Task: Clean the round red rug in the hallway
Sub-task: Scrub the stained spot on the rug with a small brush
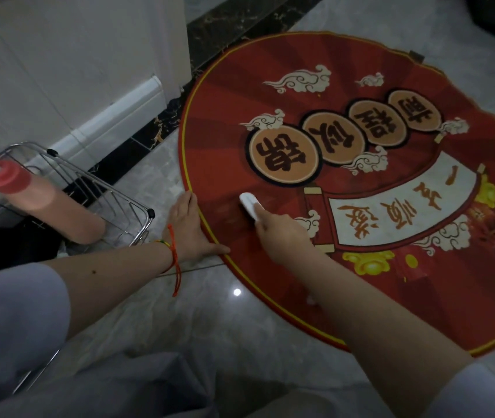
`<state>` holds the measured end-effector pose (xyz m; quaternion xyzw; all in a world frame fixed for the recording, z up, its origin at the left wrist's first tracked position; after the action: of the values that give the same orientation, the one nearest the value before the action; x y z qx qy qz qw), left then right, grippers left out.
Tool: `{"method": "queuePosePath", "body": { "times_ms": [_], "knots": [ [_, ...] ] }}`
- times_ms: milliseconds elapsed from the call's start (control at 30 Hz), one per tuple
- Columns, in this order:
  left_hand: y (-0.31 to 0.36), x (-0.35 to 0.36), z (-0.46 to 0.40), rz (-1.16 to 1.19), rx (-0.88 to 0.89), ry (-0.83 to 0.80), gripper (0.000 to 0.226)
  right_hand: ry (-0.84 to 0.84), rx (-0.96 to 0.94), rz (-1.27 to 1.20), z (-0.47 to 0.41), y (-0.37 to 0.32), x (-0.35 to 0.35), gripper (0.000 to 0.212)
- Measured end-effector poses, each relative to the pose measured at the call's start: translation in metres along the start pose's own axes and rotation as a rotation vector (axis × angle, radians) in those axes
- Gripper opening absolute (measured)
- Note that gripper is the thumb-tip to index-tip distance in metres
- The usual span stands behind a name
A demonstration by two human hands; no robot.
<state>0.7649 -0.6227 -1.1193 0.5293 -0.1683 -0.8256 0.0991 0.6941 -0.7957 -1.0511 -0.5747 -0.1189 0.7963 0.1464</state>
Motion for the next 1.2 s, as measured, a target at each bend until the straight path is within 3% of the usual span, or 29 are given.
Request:
{"method": "queuePosePath", "body": {
  "times_ms": [167,333,467,700,1067,1200],
  "knots": [
    [0.003,0.002,-0.001,0.024,-0.004,0.008,0.135,-0.120,-0.175,-0.038,0.015,-0.041,0.027,0.047],
    [0.002,0.000,0.001,-0.026,-0.001,-0.002,0.145,-0.037,-0.027,-0.005,0.009,0.000,0.001,0.046],
    [0.004,-0.001,0.002,-0.053,-0.013,-0.003,0.145,-0.099,-0.134,-0.025,0.026,-0.029,0.014,0.047],
    [0.021,0.002,0.010,-0.113,0.009,-0.034,0.146,0.072,-0.054,-0.258,0.024,0.003,-0.018,0.047],
    [0.091,0.001,0.048,-0.302,0.363,-0.108,0.140,0.088,-0.023,-0.284,0.072,0.057,-0.036,0.048],
    [0.109,0.017,0.062,-0.310,0.338,-0.092,0.139,0.069,-0.034,-0.258,0.099,0.081,-0.034,0.049]
  ]
}}
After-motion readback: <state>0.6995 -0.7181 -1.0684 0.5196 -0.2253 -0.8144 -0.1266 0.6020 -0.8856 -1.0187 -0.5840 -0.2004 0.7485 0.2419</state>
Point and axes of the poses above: each hand's wrist, its own z-axis away from the middle knuckle, its own x-axis out of the palm, y = z × x, the point moved 2 cm from there along -z, towards the middle knuckle, and after that the axes turned 15 degrees about -x, right-handed, at the moved point
